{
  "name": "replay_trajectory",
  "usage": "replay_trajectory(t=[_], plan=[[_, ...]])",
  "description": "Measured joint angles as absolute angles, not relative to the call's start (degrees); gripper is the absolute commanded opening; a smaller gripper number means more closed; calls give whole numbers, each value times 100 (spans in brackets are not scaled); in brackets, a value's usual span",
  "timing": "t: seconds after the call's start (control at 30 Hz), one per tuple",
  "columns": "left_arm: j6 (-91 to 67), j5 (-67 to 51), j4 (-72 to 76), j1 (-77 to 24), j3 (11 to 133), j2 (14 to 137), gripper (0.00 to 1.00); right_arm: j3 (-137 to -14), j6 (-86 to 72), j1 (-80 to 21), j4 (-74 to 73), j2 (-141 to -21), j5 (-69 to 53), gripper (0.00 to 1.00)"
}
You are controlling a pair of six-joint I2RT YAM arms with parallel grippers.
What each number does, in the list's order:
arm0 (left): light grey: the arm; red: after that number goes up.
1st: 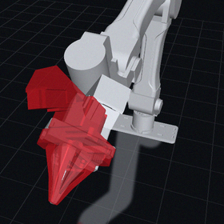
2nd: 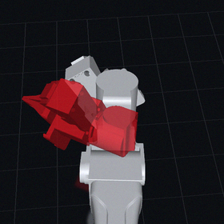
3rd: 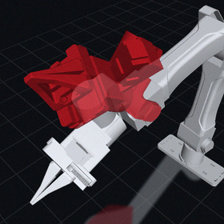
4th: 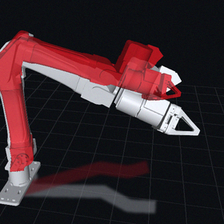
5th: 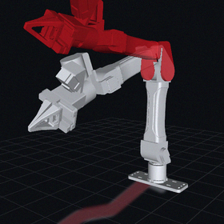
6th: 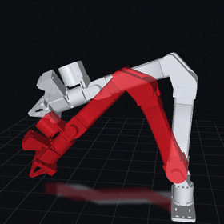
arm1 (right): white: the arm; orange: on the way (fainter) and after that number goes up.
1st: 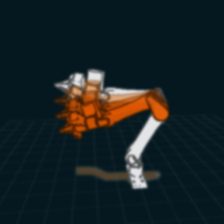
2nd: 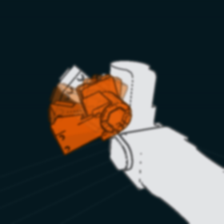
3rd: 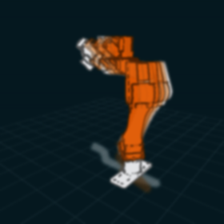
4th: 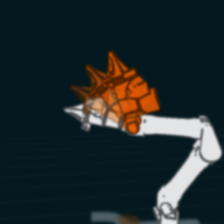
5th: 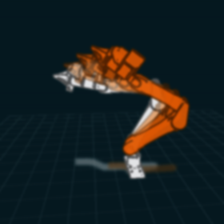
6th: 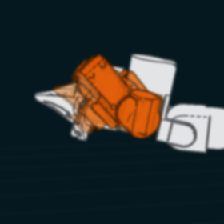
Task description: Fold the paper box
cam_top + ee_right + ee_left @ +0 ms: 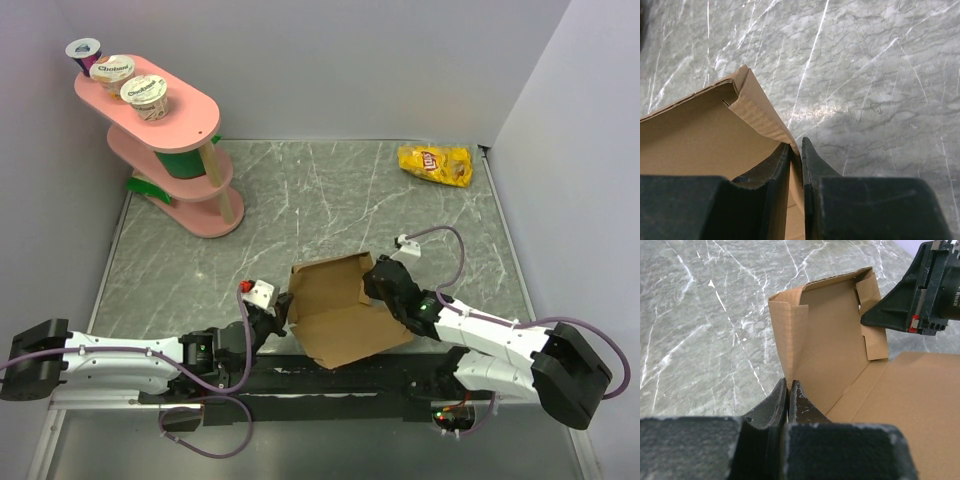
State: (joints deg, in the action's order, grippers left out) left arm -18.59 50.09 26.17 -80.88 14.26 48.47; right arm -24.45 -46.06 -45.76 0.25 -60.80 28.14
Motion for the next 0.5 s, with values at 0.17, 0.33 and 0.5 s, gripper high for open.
replay_trajectory(t=[0.17,0.33,0.5], plan=[[-1955,5048,2512,-8088,1426,4845,1,-2569,-4604,-4578,-97,-6171,2823,0],[-2075,5011,2414,-8075,1409,4705,1,-2738,-4550,-4578,-163,-6383,2816,0],[-2379,4412,2290,-7467,1310,4611,1,-2788,-4268,-4578,-119,-6431,2757,0]])
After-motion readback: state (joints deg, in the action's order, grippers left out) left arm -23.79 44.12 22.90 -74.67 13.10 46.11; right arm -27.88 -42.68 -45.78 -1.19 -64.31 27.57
